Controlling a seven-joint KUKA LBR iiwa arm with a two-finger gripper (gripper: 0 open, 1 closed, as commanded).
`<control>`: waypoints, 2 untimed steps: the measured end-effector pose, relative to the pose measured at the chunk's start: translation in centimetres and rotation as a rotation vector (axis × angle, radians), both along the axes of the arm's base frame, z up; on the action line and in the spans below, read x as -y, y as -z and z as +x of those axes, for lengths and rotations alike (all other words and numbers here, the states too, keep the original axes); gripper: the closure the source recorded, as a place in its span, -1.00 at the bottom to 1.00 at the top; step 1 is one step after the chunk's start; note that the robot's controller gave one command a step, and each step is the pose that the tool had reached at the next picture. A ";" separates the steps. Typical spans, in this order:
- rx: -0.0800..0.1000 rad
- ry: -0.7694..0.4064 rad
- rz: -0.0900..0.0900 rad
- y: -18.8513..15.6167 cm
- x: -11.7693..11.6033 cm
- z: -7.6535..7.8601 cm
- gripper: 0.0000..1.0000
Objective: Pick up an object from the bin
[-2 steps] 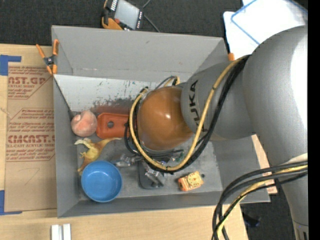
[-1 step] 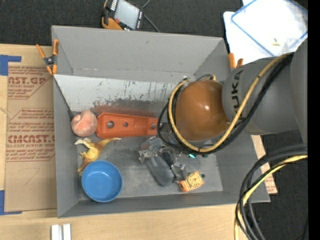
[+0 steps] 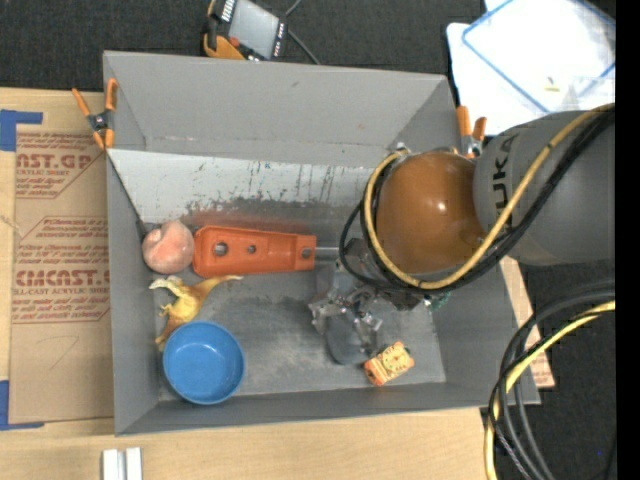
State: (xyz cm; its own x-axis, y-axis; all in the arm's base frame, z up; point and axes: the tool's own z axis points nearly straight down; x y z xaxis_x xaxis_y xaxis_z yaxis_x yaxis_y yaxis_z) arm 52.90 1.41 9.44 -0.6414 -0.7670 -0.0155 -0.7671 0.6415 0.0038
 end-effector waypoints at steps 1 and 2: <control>0.000 0.000 0.000 0.0 0.0 0.0 1.00; -0.003 0.021 0.002 0.9 -0.1 0.0 1.00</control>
Offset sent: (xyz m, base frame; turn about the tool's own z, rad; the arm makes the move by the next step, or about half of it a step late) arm -0.0013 -0.0018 -0.0140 0.0196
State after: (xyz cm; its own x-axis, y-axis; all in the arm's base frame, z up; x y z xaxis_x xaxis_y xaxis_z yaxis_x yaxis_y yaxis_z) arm 52.92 1.48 8.59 -0.6574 -0.7534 -0.0144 -0.7536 0.6573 0.0074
